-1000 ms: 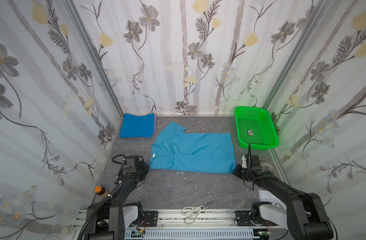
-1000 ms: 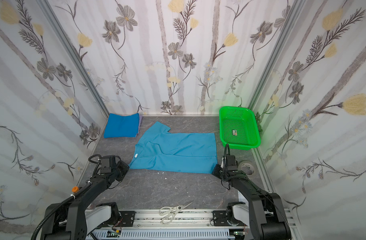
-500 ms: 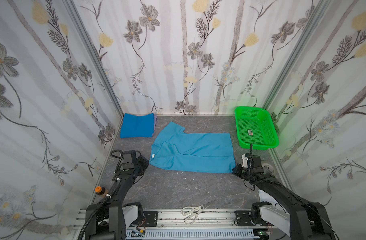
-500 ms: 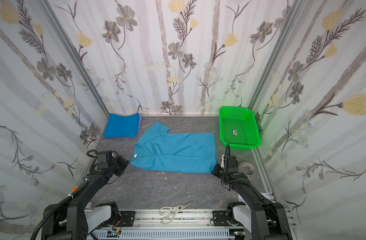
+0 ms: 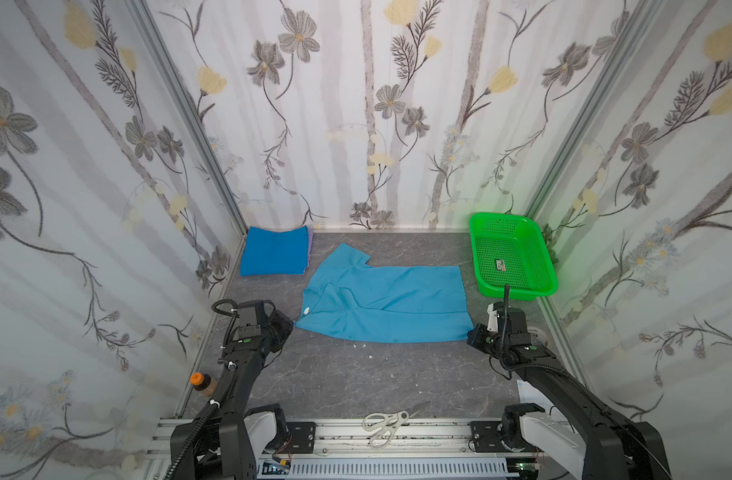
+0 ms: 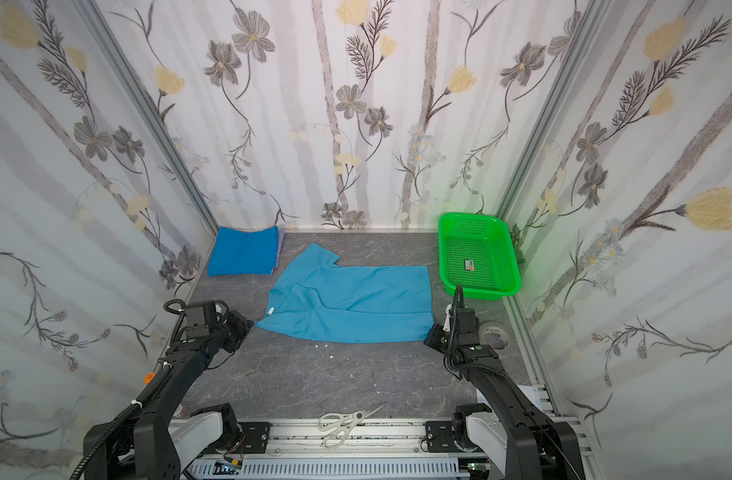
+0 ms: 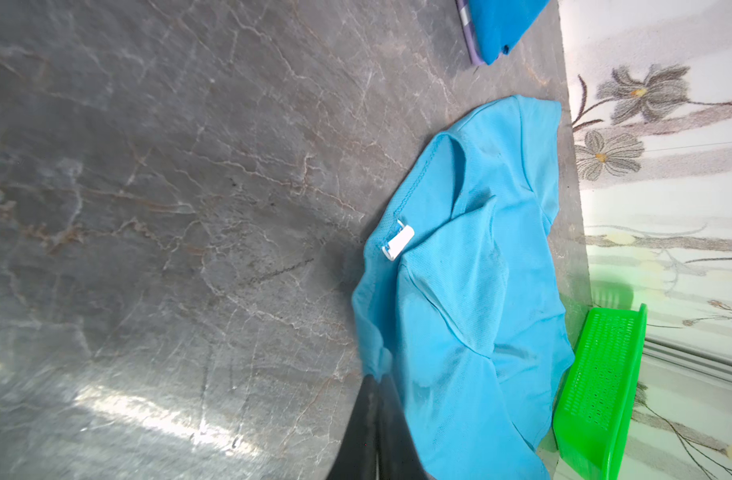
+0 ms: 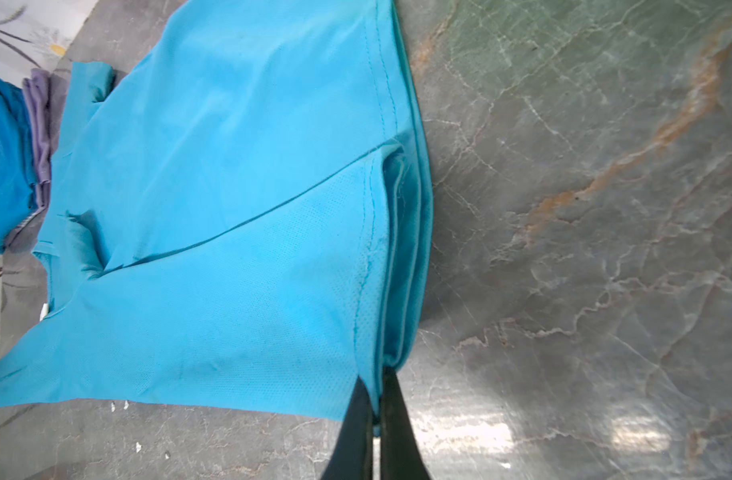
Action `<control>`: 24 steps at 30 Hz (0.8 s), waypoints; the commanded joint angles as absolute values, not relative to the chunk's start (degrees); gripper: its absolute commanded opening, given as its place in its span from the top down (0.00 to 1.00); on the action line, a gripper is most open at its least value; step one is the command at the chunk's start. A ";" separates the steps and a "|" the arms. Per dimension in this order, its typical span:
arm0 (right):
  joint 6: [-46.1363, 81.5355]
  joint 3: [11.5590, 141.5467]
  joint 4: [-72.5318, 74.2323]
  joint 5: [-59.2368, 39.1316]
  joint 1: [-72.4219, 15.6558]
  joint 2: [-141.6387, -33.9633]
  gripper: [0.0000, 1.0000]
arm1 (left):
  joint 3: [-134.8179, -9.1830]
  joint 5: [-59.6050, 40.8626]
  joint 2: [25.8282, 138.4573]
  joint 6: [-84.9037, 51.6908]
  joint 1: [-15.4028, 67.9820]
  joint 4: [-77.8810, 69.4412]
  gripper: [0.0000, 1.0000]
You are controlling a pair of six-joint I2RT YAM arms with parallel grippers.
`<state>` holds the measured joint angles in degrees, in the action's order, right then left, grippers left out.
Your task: Fold and stack the t-shirts
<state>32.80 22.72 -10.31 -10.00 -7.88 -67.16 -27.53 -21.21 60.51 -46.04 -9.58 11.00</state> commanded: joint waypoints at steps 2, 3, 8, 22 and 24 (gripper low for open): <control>36.52 21.67 -11.08 -6.42 -8.48 -68.05 1.00 | -26.52 -19.52 60.93 -44.14 -9.75 14.06 1.00; 36.95 21.09 -10.75 -6.17 -8.61 -68.09 1.00 | -26.11 -19.19 61.25 -43.93 -9.75 14.37 1.00; 38.62 19.36 -10.01 -5.48 -9.70 -67.58 1.00 | -24.45 -18.99 62.39 -42.72 -9.74 13.78 1.00; 36.61 27.46 -18.70 0.06 -13.54 -65.64 0.07 | -26.77 -27.09 64.95 -42.69 -8.99 13.02 0.46; 38.28 25.68 -17.11 -0.83 -13.54 -65.05 0.04 | -25.78 -26.25 65.20 -43.68 -8.96 14.02 0.41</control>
